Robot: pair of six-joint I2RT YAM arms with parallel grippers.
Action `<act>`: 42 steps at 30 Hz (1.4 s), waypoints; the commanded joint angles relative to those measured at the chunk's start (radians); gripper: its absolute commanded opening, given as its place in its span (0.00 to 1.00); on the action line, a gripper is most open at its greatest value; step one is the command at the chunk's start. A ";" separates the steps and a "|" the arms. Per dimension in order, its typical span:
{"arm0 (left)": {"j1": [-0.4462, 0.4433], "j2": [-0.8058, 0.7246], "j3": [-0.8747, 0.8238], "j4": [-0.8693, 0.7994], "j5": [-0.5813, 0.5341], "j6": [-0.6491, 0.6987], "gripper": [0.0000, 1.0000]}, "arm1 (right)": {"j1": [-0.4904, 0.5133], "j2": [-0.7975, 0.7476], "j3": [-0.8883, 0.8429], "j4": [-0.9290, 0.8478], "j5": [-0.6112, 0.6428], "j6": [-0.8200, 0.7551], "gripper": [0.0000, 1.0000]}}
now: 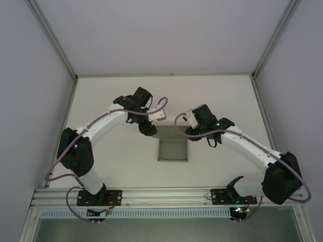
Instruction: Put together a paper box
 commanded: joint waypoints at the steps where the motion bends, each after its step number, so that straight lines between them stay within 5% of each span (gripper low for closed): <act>1: -0.017 0.026 0.030 -0.083 0.042 0.007 0.58 | -0.005 0.013 0.035 -0.032 -0.038 -0.014 0.37; 10: -0.036 0.055 0.040 -0.065 0.008 -0.031 0.32 | -0.006 0.018 0.035 -0.063 -0.040 0.017 0.20; 15: -0.055 0.075 0.065 -0.017 -0.034 -0.127 0.00 | -0.005 0.015 0.046 -0.063 -0.024 0.037 0.12; 20: -0.056 0.067 0.065 0.065 -0.112 -0.263 0.00 | -0.005 0.017 0.078 -0.046 0.049 0.107 0.09; 33: -0.067 0.146 0.114 0.350 -0.131 -0.849 0.00 | 0.001 0.227 0.257 0.184 0.315 0.718 0.11; 42: -0.074 0.229 0.180 0.445 -0.165 -1.026 0.00 | 0.030 0.350 0.293 0.271 0.313 0.772 0.10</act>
